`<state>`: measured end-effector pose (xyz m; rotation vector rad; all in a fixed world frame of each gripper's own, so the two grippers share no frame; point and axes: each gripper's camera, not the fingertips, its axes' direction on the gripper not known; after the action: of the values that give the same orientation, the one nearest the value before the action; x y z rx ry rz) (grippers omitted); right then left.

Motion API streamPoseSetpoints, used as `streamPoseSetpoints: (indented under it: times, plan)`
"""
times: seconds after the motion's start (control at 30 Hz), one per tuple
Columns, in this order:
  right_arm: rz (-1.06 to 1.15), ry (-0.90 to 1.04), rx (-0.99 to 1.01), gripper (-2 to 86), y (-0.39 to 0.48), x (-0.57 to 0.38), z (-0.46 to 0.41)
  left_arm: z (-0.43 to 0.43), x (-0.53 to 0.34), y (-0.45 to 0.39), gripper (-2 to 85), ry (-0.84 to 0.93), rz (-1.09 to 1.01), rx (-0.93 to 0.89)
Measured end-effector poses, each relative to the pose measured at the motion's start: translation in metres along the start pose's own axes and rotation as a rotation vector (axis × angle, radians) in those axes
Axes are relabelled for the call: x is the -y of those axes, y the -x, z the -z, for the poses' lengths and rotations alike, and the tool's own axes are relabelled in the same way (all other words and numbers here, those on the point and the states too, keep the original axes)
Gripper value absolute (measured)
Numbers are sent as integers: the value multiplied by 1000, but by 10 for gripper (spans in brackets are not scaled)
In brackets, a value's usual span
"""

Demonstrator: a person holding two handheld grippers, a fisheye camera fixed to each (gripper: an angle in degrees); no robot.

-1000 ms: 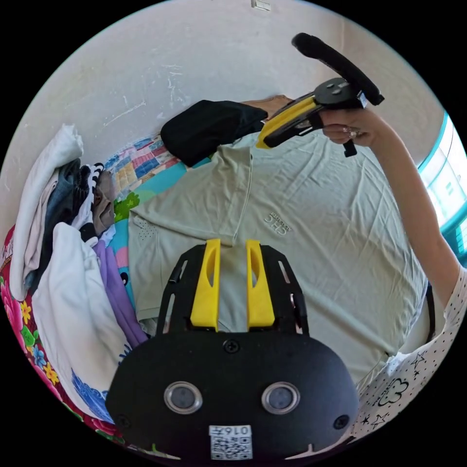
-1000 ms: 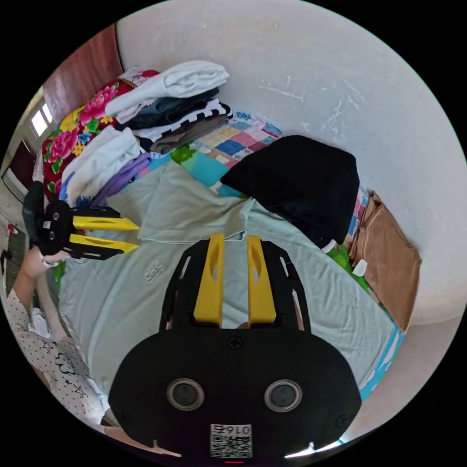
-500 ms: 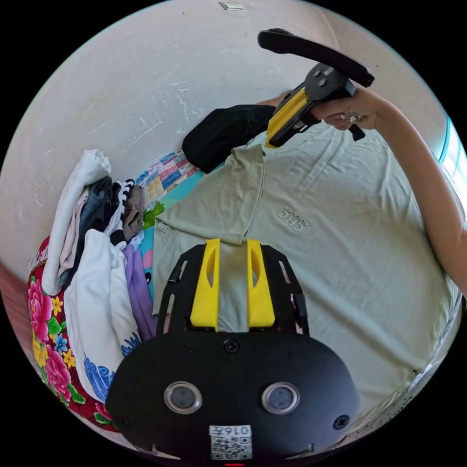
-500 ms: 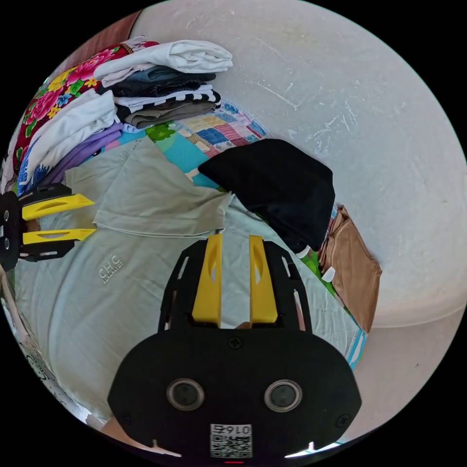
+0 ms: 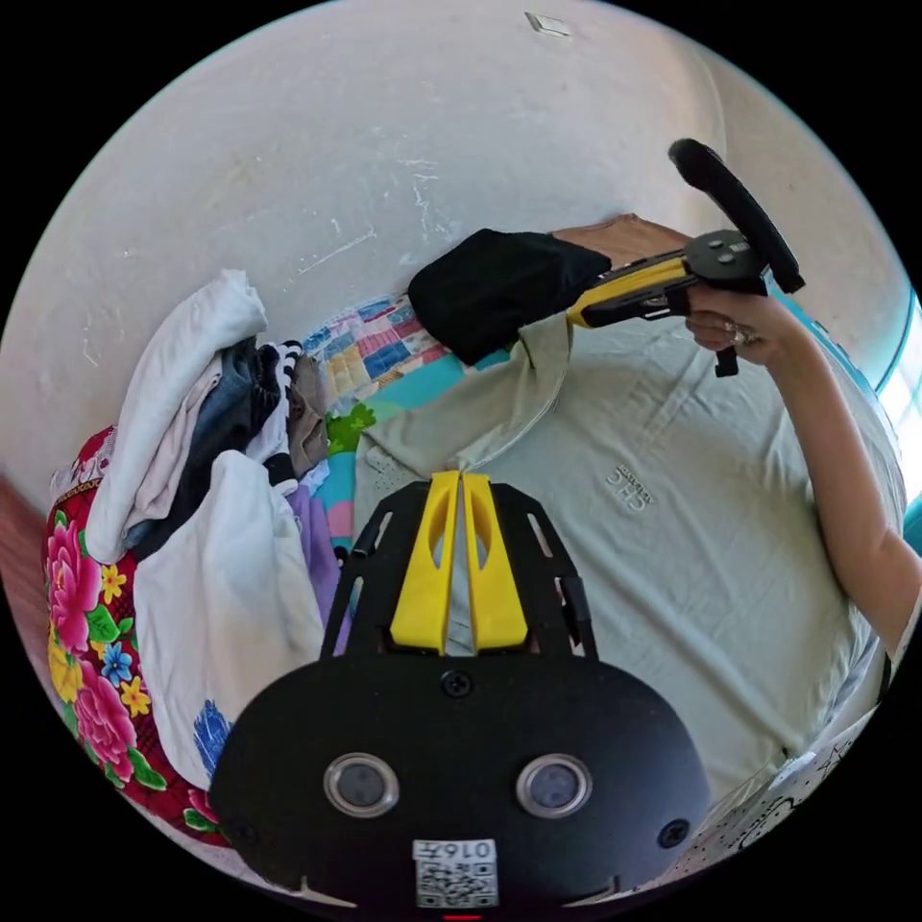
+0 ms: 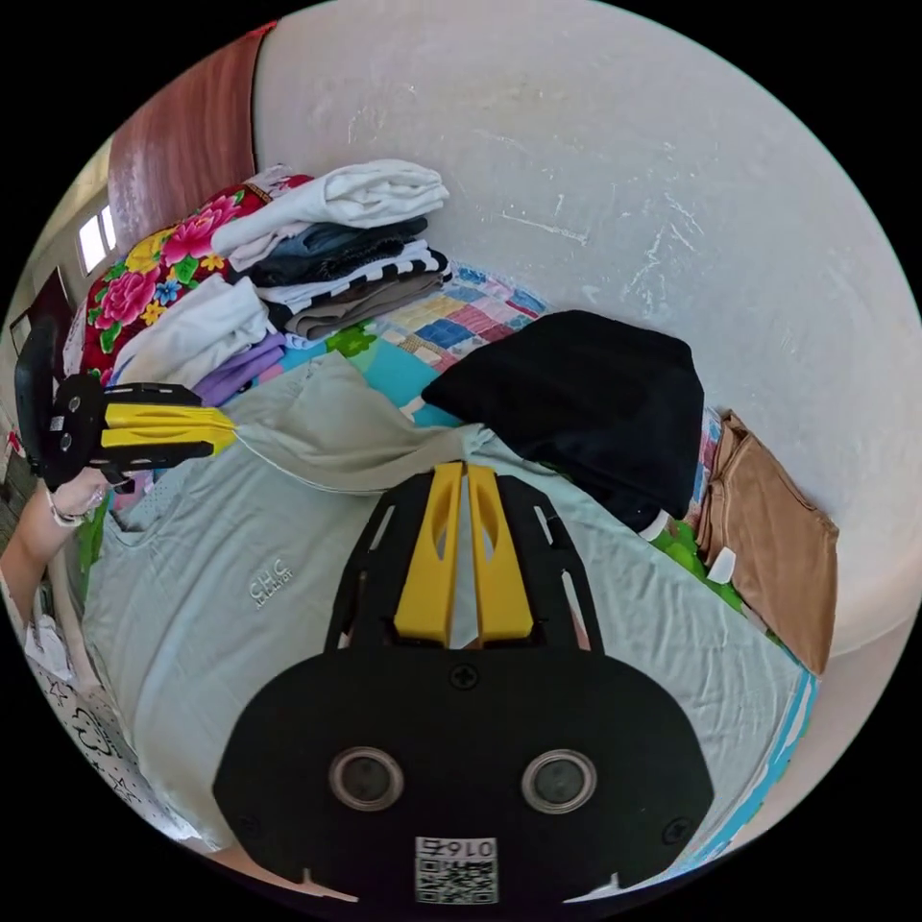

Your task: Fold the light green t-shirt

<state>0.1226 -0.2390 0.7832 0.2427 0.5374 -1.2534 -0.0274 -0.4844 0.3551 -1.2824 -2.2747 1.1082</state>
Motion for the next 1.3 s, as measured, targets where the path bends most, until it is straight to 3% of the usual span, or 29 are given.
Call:
streamPoseSetpoints:
  times: [0.1, 0.23, 0.67, 1.3]
  plan:
    - [-54, -55, -3, 1, -13, 0, 22, 18, 16, 15, -10, -24, -26, 133]
    - [-57, -99, 73, 0, -21, 3, 49, 37, 32, 32, -10, -35, -36, 153]
    - [57, 128, -71, 0, -10, 21, 54, -8, 13, 30, -10, 44, -73, -137]
    - [169, 312, -80, 0, 13, 38, 39, -98, 30, 9, -10, 176, -172, -229]
